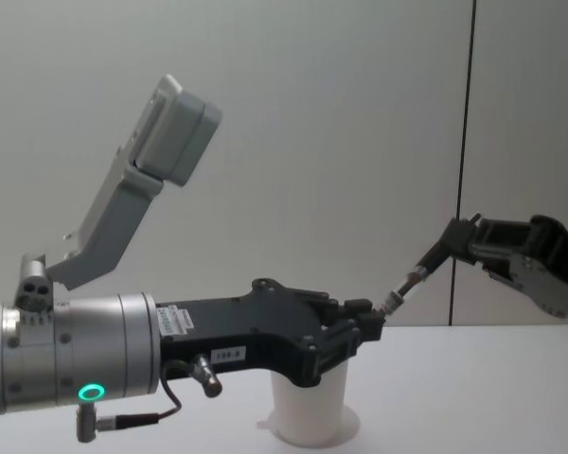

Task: Place the pen into the pen holder.

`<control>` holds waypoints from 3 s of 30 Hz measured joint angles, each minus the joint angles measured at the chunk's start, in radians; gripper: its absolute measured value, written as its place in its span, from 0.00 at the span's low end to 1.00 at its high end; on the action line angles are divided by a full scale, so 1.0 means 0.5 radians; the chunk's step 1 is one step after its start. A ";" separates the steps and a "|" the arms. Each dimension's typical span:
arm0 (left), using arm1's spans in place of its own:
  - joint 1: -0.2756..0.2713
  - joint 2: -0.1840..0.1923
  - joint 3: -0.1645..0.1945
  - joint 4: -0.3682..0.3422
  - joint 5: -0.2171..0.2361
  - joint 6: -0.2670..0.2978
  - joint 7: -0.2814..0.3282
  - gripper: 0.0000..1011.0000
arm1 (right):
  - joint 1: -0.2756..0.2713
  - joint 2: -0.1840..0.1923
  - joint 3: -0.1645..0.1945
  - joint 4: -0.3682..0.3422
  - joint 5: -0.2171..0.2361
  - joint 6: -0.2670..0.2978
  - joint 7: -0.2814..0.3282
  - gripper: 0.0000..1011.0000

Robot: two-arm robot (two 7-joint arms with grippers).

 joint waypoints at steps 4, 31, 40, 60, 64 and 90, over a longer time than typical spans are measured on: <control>0.000 0.000 0.000 0.000 -0.001 0.000 0.000 0.13 | 0.001 0.002 -0.004 0.002 0.020 -0.006 0.002 0.13; 0.000 0.000 0.000 0.000 0.000 0.000 0.000 0.94 | 0.037 0.046 -0.038 0.039 -0.100 -0.117 0.003 0.13; 0.000 0.000 0.000 0.000 0.000 0.000 0.000 0.99 | 0.137 0.071 -0.030 0.113 -0.248 -0.200 0.053 0.13; 0.000 0.000 0.000 0.000 0.000 0.000 0.000 0.99 | 0.552 0.045 -0.040 0.465 -0.447 -0.226 0.296 0.13; 0.000 0.000 0.000 0.000 0.000 0.000 0.000 0.99 | 0.649 0.025 -0.053 0.568 -0.482 -0.223 0.362 0.13; 0.000 0.000 0.000 0.000 0.000 0.000 0.000 0.99 | 1.238 -0.164 -0.234 1.366 -0.848 -0.379 0.568 0.13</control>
